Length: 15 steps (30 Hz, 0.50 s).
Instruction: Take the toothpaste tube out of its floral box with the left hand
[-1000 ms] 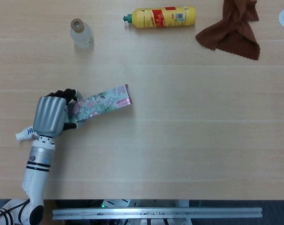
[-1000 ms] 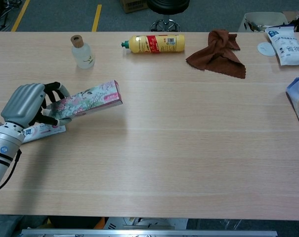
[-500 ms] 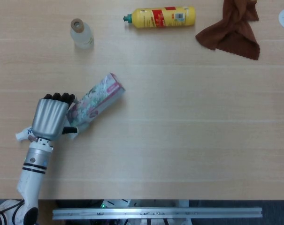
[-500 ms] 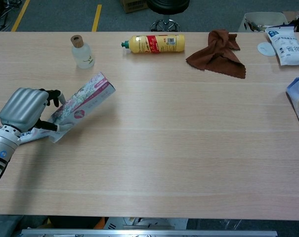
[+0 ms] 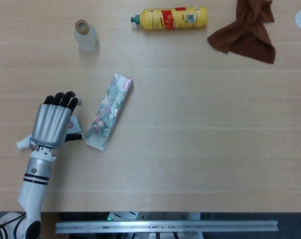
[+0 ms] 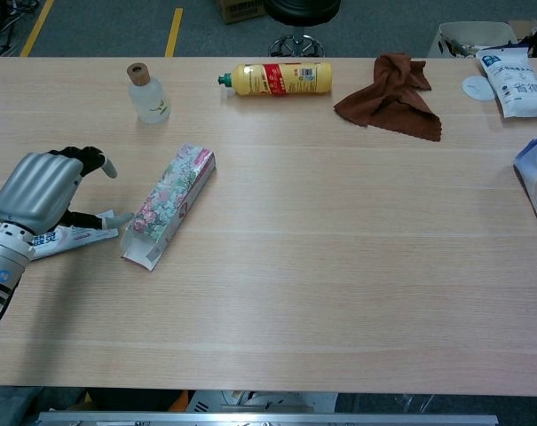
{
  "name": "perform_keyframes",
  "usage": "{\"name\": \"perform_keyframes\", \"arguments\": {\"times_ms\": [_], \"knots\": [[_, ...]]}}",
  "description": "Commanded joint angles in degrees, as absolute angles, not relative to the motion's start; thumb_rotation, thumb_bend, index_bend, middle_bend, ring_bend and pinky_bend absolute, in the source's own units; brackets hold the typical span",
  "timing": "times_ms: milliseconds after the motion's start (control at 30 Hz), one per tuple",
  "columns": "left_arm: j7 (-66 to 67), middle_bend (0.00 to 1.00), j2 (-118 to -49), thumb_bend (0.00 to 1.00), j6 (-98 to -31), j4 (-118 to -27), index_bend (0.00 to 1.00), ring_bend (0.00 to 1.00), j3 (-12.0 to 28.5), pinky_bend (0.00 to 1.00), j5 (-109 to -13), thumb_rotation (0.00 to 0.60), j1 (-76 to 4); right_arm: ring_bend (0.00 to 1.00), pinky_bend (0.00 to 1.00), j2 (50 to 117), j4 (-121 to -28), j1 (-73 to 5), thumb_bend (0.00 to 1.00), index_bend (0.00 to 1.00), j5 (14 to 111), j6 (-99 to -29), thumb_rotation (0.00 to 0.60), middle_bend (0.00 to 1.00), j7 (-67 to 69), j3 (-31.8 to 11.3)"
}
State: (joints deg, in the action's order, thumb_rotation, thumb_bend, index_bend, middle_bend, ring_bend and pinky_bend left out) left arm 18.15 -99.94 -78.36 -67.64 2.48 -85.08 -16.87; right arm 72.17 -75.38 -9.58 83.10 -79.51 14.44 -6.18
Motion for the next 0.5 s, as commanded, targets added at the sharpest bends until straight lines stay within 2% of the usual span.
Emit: {"name": "perform_keyframes", "arguments": {"times_ms": [33,133,233,300,400,500], "knots": [[17.4,0.28,-99.9,0.09,-79.3,-67.8,0.37,0.28,2.6,0.37,-85.7,0.317,-16.8,0.28,0.36,72.1,-75.5,-9.6,0.41,0.46,83.3,-79.7,0.6,0.37,14.5,-6.2],[16.4,0.28,-99.6,0.09,-80.7,-67.7,0.38,0.28,2.7,0.37,-86.9,0.394,-16.8,0.28,0.36,71.9,-76.1,-9.6,0.41,0.46,84.0,-80.3,0.6,0.37,14.9,-6.1],[15.9,0.29,-98.6,0.09,-83.0,-68.1,0.39,0.28,2.9,0.37,-88.5,0.511,-16.8,0.27,0.36,71.3,-77.3,-9.3,0.41,0.46,85.2,-82.2,0.6,0.37,15.5,-6.2],[15.5,0.29,-97.9,0.09,-85.0,-68.3,0.4,0.28,3.1,0.37,-90.0,0.553,-16.8,0.28,0.36,70.9,-78.1,-9.0,0.41,0.46,86.1,-83.7,0.6,0.37,15.5,-6.3],[14.7,0.32,-96.6,0.09,-89.0,-68.8,0.42,0.28,3.5,0.37,-92.7,0.598,-16.7,0.28,0.36,69.8,-80.0,-8.5,0.41,0.46,87.9,-86.4,0.6,0.37,14.3,-6.3],[13.7,0.36,-94.7,0.09,-92.2,-70.3,0.45,0.3,3.7,0.39,-94.6,0.6,-16.3,0.28,0.36,68.6,-82.7,-7.8,0.41,0.46,89.4,-88.7,0.6,0.37,12.3,-6.2]]}}
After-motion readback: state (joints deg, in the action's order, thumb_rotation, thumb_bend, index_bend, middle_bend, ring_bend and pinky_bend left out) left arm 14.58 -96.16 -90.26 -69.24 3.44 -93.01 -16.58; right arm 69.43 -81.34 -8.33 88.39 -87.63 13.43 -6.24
